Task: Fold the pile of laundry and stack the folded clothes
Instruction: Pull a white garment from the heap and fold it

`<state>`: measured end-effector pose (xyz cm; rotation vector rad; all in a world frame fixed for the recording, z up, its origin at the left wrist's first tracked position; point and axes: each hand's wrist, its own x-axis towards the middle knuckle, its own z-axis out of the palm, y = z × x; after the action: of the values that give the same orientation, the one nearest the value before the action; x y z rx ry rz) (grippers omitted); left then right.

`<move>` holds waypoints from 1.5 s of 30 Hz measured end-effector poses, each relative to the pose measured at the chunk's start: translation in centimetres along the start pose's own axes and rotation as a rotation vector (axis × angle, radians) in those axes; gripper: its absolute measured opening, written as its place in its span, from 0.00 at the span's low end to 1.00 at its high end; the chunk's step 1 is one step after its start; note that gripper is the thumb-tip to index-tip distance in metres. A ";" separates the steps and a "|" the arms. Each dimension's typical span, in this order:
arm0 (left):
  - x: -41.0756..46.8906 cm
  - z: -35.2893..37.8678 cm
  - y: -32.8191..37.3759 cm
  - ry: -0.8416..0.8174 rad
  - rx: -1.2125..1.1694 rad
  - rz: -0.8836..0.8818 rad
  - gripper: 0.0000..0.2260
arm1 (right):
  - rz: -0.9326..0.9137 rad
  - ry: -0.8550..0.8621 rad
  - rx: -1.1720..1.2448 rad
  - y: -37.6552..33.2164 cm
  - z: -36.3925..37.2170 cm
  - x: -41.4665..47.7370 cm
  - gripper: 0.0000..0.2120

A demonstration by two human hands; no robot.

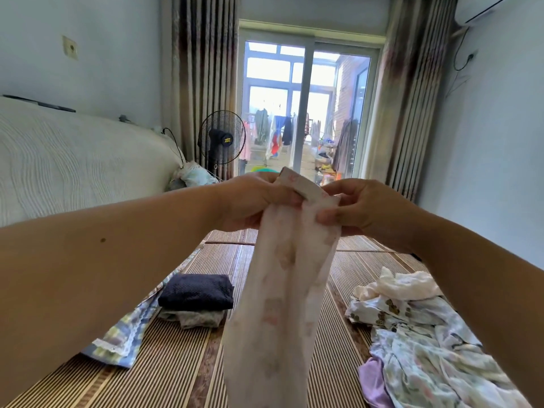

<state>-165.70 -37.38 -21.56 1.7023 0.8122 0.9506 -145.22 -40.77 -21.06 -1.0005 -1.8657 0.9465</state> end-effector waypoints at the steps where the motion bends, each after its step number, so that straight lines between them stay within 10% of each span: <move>1: -0.1 0.0 0.0 -0.011 0.010 0.000 0.14 | 0.005 0.031 -0.016 0.1 0.1 0.1 0.10; 15: 3.0 -3.0 -0.8 0.223 0.483 -0.075 0.28 | -0.126 0.167 -0.711 -0.3 -0.7 6.0 0.17; 20: 8.3 -3.7 -3.7 0.342 0.588 -0.090 0.09 | -0.104 0.203 -0.975 3.6 -1.3 11.2 0.14; 31: 16.3 -4.2 -5.5 0.433 0.587 0.082 0.13 | -0.047 0.433 -0.576 8.1 -4.7 17.9 0.11; 38: 9.8 -1.4 -8.5 0.248 0.627 0.044 0.05 | -0.055 0.237 -0.737 10.3 -2.0 11.5 0.10; 45: -2.1 4.0 -21.7 0.042 0.772 -0.359 0.06 | 0.291 -0.214 -0.563 20.2 6.2 -2.2 0.10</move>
<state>-165.00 -34.50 -43.55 2.0640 1.5917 0.4362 -144.18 -35.93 -41.77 -1.5915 -2.2727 0.7178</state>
